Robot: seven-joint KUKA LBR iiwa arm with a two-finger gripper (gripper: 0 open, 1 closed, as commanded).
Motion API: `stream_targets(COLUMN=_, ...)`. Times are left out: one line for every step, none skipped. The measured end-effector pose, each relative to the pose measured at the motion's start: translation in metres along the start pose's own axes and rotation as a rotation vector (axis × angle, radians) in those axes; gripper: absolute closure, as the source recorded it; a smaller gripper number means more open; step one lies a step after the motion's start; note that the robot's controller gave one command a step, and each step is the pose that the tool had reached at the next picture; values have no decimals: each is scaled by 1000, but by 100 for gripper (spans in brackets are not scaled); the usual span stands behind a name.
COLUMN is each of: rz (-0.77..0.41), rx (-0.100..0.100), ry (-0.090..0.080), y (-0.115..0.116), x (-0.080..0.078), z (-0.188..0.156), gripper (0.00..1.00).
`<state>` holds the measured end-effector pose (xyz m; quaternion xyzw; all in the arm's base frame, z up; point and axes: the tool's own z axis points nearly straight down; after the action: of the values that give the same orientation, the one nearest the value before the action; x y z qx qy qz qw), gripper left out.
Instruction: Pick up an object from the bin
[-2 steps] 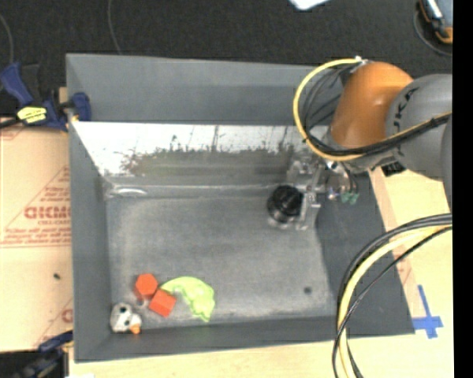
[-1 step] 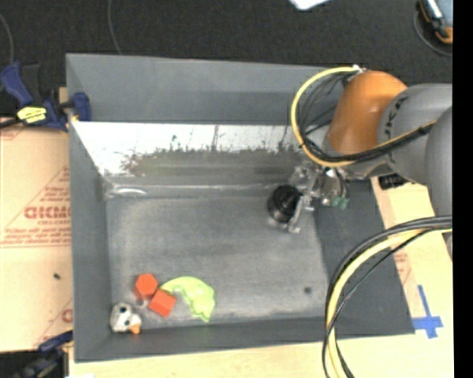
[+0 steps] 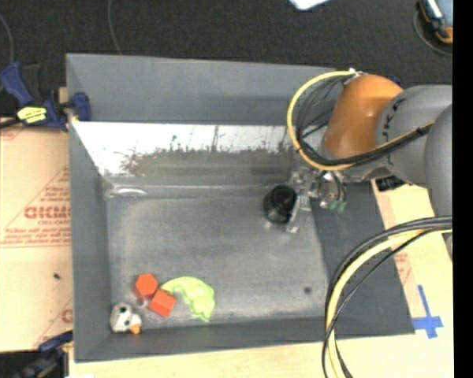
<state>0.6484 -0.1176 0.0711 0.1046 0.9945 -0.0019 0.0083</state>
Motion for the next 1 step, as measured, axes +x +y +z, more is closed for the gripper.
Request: stream_targets(rz=0, rx=0, ry=0, y=0, x=0, z=0, gripper=100)
